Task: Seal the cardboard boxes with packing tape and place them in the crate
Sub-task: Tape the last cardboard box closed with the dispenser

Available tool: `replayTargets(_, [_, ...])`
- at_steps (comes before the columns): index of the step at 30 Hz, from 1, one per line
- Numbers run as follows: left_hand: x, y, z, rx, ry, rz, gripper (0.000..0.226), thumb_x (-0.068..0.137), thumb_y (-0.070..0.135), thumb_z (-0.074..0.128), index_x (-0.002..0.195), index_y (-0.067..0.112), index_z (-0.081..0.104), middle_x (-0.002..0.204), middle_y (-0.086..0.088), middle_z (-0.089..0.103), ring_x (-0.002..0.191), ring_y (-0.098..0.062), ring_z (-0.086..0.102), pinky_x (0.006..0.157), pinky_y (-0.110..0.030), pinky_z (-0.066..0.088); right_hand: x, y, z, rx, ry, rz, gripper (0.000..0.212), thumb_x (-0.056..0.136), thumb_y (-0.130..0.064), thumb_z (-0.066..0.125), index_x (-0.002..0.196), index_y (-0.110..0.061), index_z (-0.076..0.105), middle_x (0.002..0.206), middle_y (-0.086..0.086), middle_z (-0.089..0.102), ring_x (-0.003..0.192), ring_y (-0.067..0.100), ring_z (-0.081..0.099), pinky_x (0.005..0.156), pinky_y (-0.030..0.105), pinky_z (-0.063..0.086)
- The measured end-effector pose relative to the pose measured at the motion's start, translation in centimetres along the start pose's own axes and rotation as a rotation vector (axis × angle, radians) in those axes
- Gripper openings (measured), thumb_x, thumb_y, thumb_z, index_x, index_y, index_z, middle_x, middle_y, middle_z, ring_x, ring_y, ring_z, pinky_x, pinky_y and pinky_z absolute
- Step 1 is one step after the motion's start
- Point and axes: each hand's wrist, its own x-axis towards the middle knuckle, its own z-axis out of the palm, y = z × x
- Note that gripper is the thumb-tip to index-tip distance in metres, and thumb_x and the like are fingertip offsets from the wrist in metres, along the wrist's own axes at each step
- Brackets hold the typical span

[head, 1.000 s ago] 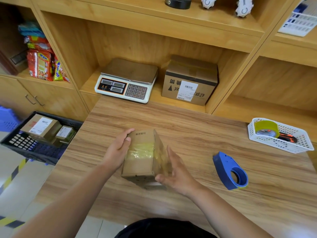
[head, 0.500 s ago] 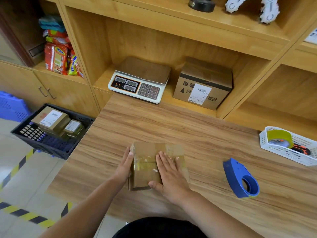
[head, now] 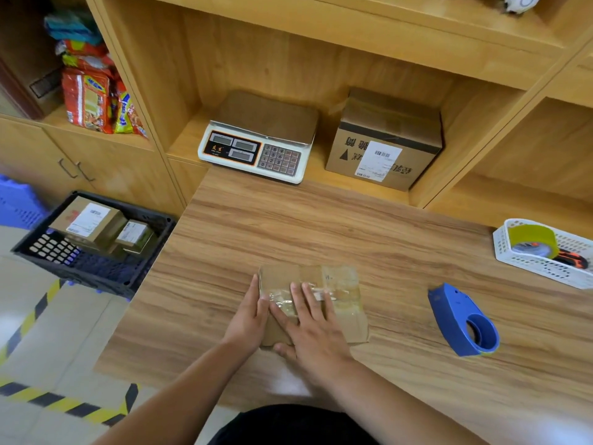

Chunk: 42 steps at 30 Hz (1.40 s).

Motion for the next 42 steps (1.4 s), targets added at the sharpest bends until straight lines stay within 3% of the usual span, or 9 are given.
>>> replayTargets(5, [0.2, -0.1, -0.1, 0.104, 0.012, 0.043, 0.056, 0.102, 0.029, 0.030, 0.152, 0.017, 0.009, 0.158, 0.001, 0.017, 0.144, -0.011, 0.016, 0.117, -0.028, 0.015, -1.3, 1.5, -0.6, 0.055, 0.005, 0.158, 0.060, 0.088, -0.061, 0.022, 0.137, -0.038, 0.045, 0.145, 0.020, 0.039, 0.136, 0.036, 0.034, 0.108, 0.060, 0.030])
replayTargets(10, [0.2, -0.6, 0.0, 0.165, 0.039, 0.030, 0.056, 0.102, 0.033, 0.028, 0.152, 0.019, 0.010, 0.158, 0.003, 0.016, 0.144, -0.011, 0.016, 0.107, -0.016, 0.012, -3.3, 3.7, 0.1, 0.030, -0.014, 0.290, 0.058, 0.092, -0.059, 0.013, 0.137, -0.038, 0.045, 0.142, 0.022, 0.043, 0.135, 0.037, 0.034, 0.105, 0.054, 0.017])
replayTargets(14, [0.1, -0.6, 0.0, 0.175, 0.024, 0.030, 0.055, 0.102, 0.032, 0.027, 0.152, 0.019, 0.009, 0.158, 0.004, 0.016, 0.143, -0.010, 0.015, 0.105, -0.014, 0.011, -4.6, 5.2, 0.3, 0.041, -0.019, 0.411, 0.076, 0.089, -0.060, -0.016, 0.141, -0.040, 0.036, 0.150, 0.022, 0.030, 0.141, 0.040, 0.017, 0.110, 0.053, 0.002])
replayTargets(17, [0.1, -0.7, 0.0, 0.180, 0.018, 0.045, 0.055, 0.102, 0.031, 0.026, 0.152, 0.018, 0.008, 0.158, 0.003, 0.014, 0.144, -0.009, 0.014, 0.105, -0.014, 0.011, -5.5, 6.5, 1.0, 0.043, -0.063, 0.431, 0.089, 0.068, -0.065, -0.040, 0.146, -0.044, -0.001, 0.156, 0.018, -0.011, 0.139, 0.038, -0.024, 0.108, 0.051, -0.022])
replayTargets(21, [0.2, -0.7, 0.0, 0.200, 0.020, 0.039, 0.055, 0.102, 0.032, 0.025, 0.152, 0.019, 0.007, 0.158, 0.004, 0.015, 0.143, -0.012, 0.017, 0.107, -0.020, 0.018, -5.6, 6.1, 0.2, 0.048, -0.018, 0.523, 0.087, 0.087, -0.062, -0.020, 0.142, -0.033, 0.041, 0.149, 0.027, 0.026, 0.142, 0.040, 0.015, 0.111, 0.052, 0.000])
replayTargets(25, [0.2, -0.5, 0.1, 0.199, 0.022, 0.039, 0.055, 0.102, 0.031, 0.024, 0.152, 0.019, 0.005, 0.158, 0.002, 0.016, 0.143, -0.014, 0.020, 0.107, -0.023, 0.022, -5.2, 4.7, 1.4, 0.187, -0.050, 0.704, 0.113, 0.066, -0.070, -0.037, 0.151, -0.008, 0.006, 0.157, 0.020, -0.008, 0.142, 0.034, -0.022, 0.114, 0.051, -0.014])
replayTargets(28, [0.2, -0.3, 0.2, 0.185, 0.028, 0.026, 0.055, 0.102, 0.030, 0.025, 0.152, 0.019, 0.006, 0.158, 0.000, 0.018, 0.142, -0.016, 0.022, 0.108, -0.025, 0.024, -4.1, 3.3, 0.5, 0.199, -0.021, 0.570, 0.088, 0.085, -0.071, -0.005, 0.151, -0.015, 0.006, 0.156, 0.022, -0.002, 0.143, 0.041, -0.005, 0.115, 0.052, -0.005])
replayTargets(33, [0.2, 0.1, 0.2, 0.165, 0.023, 0.015, 0.056, 0.102, 0.029, 0.029, 0.152, 0.019, 0.006, 0.155, -0.008, 0.027, 0.137, -0.023, 0.033, 0.107, -0.031, 0.032, 0.3, -0.2, 0.8, 0.187, 0.015, 0.167, 0.074, 0.082, -0.073, -0.001, 0.148, -0.039, -0.010, 0.148, 0.009, -0.038, 0.135, 0.031, -0.038, 0.110, 0.052, -0.020])
replayTargets(42, [0.2, -0.2, -0.1, 0.215, 0.021, 0.043, 0.056, 0.102, 0.031, 0.026, 0.153, 0.022, 0.005, 0.158, 0.003, 0.017, 0.143, -0.015, 0.022, 0.110, -0.028, 0.025, -0.5, 2.4, 1.7, 0.115, -0.026, 0.309, 0.068, 0.076, -0.074, -0.021, 0.139, -0.049, -0.024, 0.146, 0.012, -0.041, 0.131, 0.025, -0.046, 0.106, 0.049, -0.028])
